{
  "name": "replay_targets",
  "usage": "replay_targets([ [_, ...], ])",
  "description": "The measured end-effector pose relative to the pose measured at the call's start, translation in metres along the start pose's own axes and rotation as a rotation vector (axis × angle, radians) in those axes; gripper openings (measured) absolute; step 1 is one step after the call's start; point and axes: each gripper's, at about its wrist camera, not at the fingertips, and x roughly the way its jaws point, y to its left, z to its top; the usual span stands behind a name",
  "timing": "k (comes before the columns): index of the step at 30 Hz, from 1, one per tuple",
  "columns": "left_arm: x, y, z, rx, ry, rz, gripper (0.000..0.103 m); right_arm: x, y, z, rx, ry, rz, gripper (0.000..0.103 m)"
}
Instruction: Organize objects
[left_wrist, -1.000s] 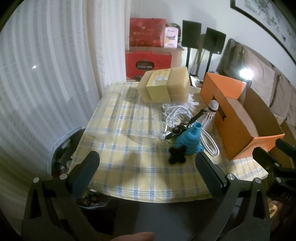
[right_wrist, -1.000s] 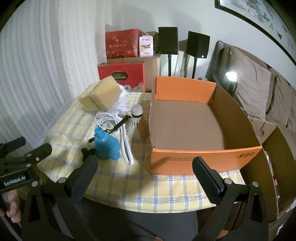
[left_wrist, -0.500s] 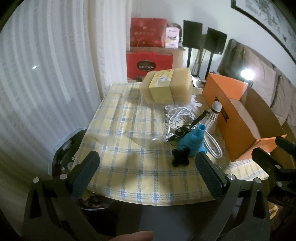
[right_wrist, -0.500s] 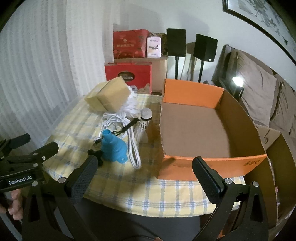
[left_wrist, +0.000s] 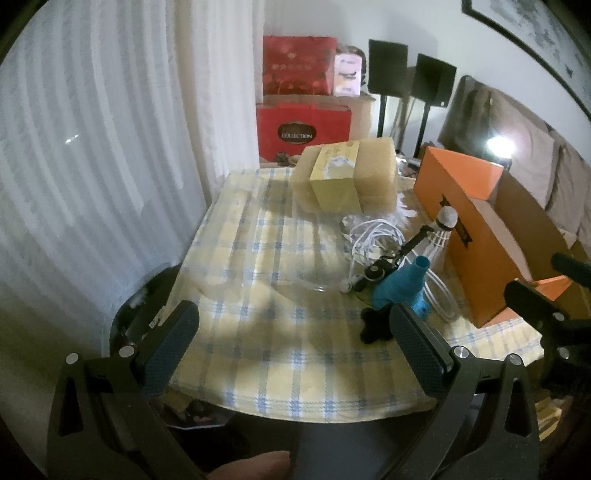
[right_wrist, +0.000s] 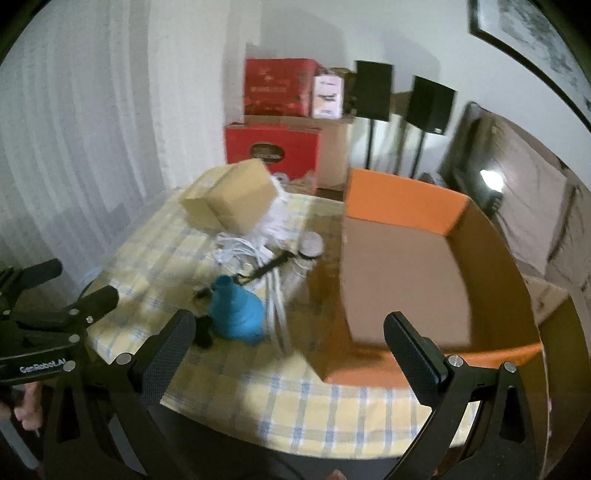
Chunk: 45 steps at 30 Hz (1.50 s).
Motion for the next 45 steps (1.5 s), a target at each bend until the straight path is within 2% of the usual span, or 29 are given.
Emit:
replay_targets([
  [6,0.009,0.015,0.008,-0.015,0.004,-0.031,0.103,0.016,0.006,0.024,-0.044,0.008,0.06,0.103],
  [15,0.025,0.049,0.019,-0.069,0.026,-0.006,0.103,0.043,0.012,0.064,-0.129,0.0,0.105,0.103],
  [20,0.035,0.066,0.023,-0.082,0.035,-0.006,0.103,0.058,0.017,0.092,-0.216,0.011,0.119,0.103],
  [26,0.051,0.083,0.032,-0.103,0.071,-0.044,0.103,0.086,0.035,0.123,-0.359,0.064,0.2,0.103],
  [34,0.079,0.106,0.059,-0.1,0.087,-0.062,0.103,0.14,0.067,0.136,-0.575,0.147,0.208,0.103],
  [39,0.107,0.114,0.068,-0.09,0.121,-0.063,0.103,0.174,0.07,0.138,-0.602,0.231,0.223,0.103],
  [45,0.127,0.104,0.067,-0.047,0.147,-0.057,0.101,0.185,0.076,0.135,-0.635,0.245,0.215,0.103],
])
